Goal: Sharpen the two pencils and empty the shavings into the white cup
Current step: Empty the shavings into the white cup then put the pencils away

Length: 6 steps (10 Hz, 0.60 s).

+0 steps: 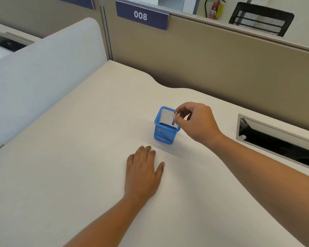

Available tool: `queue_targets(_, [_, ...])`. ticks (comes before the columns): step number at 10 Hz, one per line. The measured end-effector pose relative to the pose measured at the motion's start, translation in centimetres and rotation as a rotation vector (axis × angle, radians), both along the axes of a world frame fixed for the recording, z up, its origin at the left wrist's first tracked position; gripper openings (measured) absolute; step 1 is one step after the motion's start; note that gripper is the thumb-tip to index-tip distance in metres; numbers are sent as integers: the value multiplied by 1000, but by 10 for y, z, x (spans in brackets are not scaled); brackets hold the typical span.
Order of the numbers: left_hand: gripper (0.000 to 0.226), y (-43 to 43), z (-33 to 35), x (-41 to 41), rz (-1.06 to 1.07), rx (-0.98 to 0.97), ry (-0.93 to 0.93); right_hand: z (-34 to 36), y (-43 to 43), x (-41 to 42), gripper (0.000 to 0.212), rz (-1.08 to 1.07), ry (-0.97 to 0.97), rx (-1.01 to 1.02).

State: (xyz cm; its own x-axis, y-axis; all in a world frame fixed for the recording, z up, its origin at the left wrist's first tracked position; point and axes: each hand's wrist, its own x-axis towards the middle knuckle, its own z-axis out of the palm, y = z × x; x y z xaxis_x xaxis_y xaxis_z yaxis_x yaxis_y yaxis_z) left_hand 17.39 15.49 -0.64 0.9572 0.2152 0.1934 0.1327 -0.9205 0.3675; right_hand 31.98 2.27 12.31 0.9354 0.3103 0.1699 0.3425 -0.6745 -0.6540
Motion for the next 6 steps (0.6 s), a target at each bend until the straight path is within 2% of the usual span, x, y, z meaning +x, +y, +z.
queue_targets(3, [40, -1, -1, -1, -4, 19, -10, -19, 4, 3, 10, -49, 49, -97])
queue_targets(6, [41, 0, -4, 1, 11, 25, -46, -19, -12, -14, 8, -99, 52, -11])
